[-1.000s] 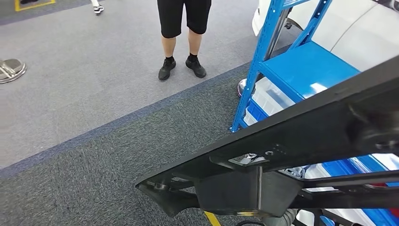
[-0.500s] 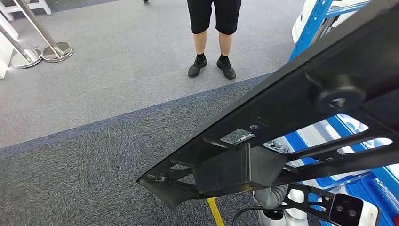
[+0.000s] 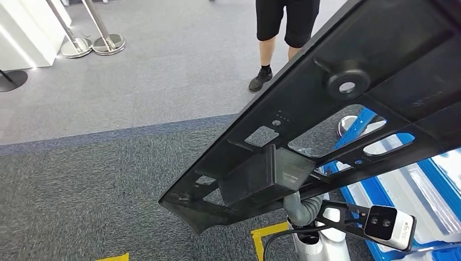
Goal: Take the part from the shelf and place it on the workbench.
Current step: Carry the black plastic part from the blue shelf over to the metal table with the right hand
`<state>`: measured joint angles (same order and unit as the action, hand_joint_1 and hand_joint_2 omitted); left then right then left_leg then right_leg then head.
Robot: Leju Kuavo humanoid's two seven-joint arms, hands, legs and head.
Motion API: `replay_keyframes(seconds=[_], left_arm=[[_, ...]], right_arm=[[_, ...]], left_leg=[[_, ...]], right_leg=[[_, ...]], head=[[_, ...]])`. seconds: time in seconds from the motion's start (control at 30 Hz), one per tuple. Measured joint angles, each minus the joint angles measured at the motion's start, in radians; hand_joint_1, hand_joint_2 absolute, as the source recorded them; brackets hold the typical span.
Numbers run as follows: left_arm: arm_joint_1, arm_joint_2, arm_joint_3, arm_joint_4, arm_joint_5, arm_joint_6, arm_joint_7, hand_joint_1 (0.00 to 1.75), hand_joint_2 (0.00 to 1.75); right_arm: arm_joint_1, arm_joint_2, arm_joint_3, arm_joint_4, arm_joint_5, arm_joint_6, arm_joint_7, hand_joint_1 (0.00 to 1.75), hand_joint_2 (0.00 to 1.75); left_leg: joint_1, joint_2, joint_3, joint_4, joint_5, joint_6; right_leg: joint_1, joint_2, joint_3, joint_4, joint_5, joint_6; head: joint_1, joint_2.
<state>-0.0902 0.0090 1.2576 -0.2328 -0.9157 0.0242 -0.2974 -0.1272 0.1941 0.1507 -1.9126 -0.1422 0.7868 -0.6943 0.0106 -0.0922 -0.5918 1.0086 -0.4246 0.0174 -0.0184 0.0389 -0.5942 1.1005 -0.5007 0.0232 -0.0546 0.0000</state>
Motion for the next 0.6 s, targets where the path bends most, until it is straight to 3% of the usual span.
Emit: replay_keyframes(seconds=[0.03, 0.1, 0.3, 0.37, 0.4, 0.47, 0.5, 0.53, 0.6], left_arm=[[-0.001, -0.001, 0.001, 0.0, 0.0, 0.001, 0.003, 0.0, 1.75], [-0.003, -0.002, 0.002, 0.0, 0.002, 0.003, 0.007, 0.0, 1.75], [-0.002, -0.002, 0.003, 0.0, 0.003, 0.004, 0.009, 0.0, 1.75], [0.001, -0.004, 0.004, 0.0, 0.004, 0.005, 0.011, 0.0, 1.75], [0.003, -0.006, 0.006, 0.0, 0.004, 0.005, 0.012, 0.0, 1.75], [0.001, -0.013, 0.011, 0.0, 0.008, 0.006, 0.015, 0.0, 1.75], [0.0, -0.016, 0.013, 0.0, 0.01, 0.006, 0.016, 0.0, 1.75], [-0.002, -0.018, 0.014, 0.0, 0.012, 0.006, 0.017, 0.0, 1.75], [-0.003, -0.018, 0.015, 0.0, 0.015, 0.006, 0.017, 0.0, 1.75]], right_arm=[[0.002, 0.0, 0.001, 0.0, 0.0, -0.001, 0.0, 1.75, 1.75], [0.005, -0.001, 0.002, 0.0, 0.0, -0.001, 0.0, 1.75, 1.75], [0.006, -0.001, 0.003, 0.0, 0.0, -0.001, 0.0, 1.75, 1.75], [0.005, -0.001, 0.004, 0.0, 0.0, -0.001, 0.0, 1.75, 1.75], [0.003, -0.001, 0.007, 0.001, -0.001, -0.001, 0.0, 1.75, 1.75], [-0.007, -0.003, 0.029, 0.011, -0.001, -0.008, 0.0, 1.75, 1.75], [-0.013, -0.004, 0.044, 0.016, -0.001, -0.011, 0.0, 1.75, 1.75], [-0.017, -0.005, 0.06, 0.019, -0.001, -0.014, 0.0, 1.75, 1.75], [-0.021, -0.006, 0.078, 0.015, 0.0, -0.015, 0.0, 1.75, 1.75]], left_leg=[[0.0, -0.012, -0.004, 0.004, 0.0, -0.006], [0.001, -0.026, -0.013, 0.009, 0.001, -0.015], [0.002, -0.031, -0.016, 0.008, 0.002, -0.02], [0.005, -0.041, -0.017, 0.004, 0.006, -0.028], [0.005, -0.029, -0.021, 0.009, 0.002, -0.033], [0.007, 0.035, -0.083, 0.143, -0.059, -0.045], [0.008, 0.072, -0.094, 0.178, -0.074, -0.049], [0.009, 0.1, -0.09, 0.184, -0.075, -0.051], [0.001, 0.142, -0.015, 0.05, -0.027, -0.039]], right_leg=[[-0.003, 0.019, 0.02, -0.049, 0.017, -0.001], [-0.003, 0.037, 0.031, -0.08, 0.02, -0.003], [-0.002, 0.032, 0.029, -0.079, 0.021, -0.005], [0.002, 0.023, 0.03, -0.08, 0.023, -0.011], [0.003, 0.012, 0.032, -0.086, 0.026, -0.018], [0.009, -0.046, 0.037, -0.097, 0.029, -0.035], [0.012, -0.079, 0.04, -0.101, 0.029, -0.041], [0.016, -0.108, 0.042, -0.101, 0.027, -0.042], [0.021, -0.133, 0.047, -0.1, 0.021, -0.035]], head=[[0.0, 0.0], [0.0, 0.0], [0.0, 0.0], [0.0, 0.0], [0.0, 0.0], [0.0, 0.0], [0.0, 0.0], [0.0, 0.0], [0.0, 0.0]])
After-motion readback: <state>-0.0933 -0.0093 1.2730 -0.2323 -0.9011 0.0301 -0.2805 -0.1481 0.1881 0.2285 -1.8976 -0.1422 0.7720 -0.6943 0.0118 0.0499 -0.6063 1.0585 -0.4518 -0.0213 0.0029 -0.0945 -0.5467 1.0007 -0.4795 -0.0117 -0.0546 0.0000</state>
